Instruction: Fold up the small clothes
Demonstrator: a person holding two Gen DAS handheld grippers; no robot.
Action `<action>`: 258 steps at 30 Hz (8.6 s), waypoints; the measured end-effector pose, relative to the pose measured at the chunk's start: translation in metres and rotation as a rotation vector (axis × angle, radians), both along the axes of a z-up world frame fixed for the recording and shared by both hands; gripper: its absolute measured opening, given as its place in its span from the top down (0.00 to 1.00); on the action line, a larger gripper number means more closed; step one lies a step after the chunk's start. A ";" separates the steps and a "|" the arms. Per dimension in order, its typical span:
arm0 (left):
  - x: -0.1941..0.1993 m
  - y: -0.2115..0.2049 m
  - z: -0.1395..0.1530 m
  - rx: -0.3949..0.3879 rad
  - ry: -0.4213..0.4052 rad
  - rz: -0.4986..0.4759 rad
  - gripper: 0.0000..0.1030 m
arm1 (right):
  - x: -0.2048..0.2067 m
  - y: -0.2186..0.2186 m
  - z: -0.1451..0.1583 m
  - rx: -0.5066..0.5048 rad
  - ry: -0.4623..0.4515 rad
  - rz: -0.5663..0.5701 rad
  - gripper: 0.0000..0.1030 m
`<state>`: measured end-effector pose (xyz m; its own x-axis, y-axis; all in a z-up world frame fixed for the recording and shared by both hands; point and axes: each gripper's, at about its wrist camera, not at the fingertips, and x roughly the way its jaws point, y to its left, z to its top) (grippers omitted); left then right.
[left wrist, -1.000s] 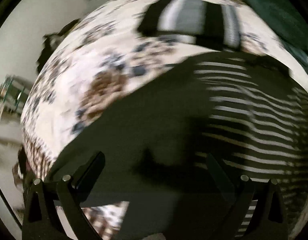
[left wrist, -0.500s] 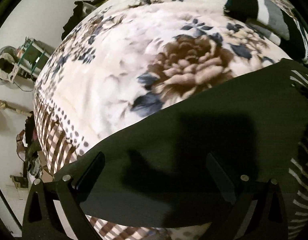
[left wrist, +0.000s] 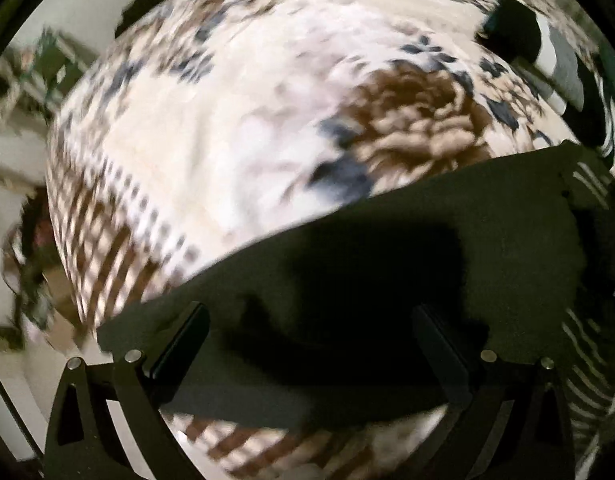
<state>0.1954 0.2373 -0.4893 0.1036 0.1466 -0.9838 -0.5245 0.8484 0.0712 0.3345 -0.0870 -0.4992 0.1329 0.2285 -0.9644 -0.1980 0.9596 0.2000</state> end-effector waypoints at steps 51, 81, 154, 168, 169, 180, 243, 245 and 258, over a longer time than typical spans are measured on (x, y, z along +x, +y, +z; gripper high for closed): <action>-0.146 0.219 -0.044 -0.500 -0.294 0.714 0.85 | -0.013 0.085 -0.054 -0.094 0.184 -0.099 0.54; -0.097 0.199 0.002 -0.382 -0.481 0.593 0.95 | 0.033 0.132 -0.081 -0.140 0.145 -0.158 0.54; 0.088 -0.108 0.028 -0.093 -0.207 0.002 0.23 | 0.125 -0.269 -0.065 -0.139 0.214 -0.634 0.92; 0.100 -0.134 -0.046 -0.019 -0.023 -0.088 0.23 | 0.221 0.034 -0.060 -0.001 0.082 0.161 0.55; 0.099 -0.133 -0.049 0.000 -0.014 -0.096 0.23 | 0.226 0.057 -0.070 -0.028 0.092 0.227 0.55; 0.092 -0.140 -0.062 0.030 0.010 -0.125 0.23 | 0.248 0.074 -0.063 -0.158 -0.130 0.125 1.00; 0.153 -0.227 -0.033 0.189 0.060 -0.358 0.23 | 0.110 -0.309 -0.067 -0.070 0.155 -0.836 0.92; 0.153 -0.227 -0.032 0.189 0.060 -0.359 0.23 | 0.090 -0.328 -0.062 -0.050 0.165 -0.878 0.92; 0.146 -0.218 -0.026 0.198 0.057 -0.348 0.23 | 0.016 -0.379 -0.052 0.103 0.275 -0.939 0.89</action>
<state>0.3417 0.0191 -0.5157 0.1262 0.2999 -0.9456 -0.1990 0.9415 0.2721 0.3509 -0.4657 -0.5516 0.0772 0.2297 -0.9702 0.7019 0.6785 0.2165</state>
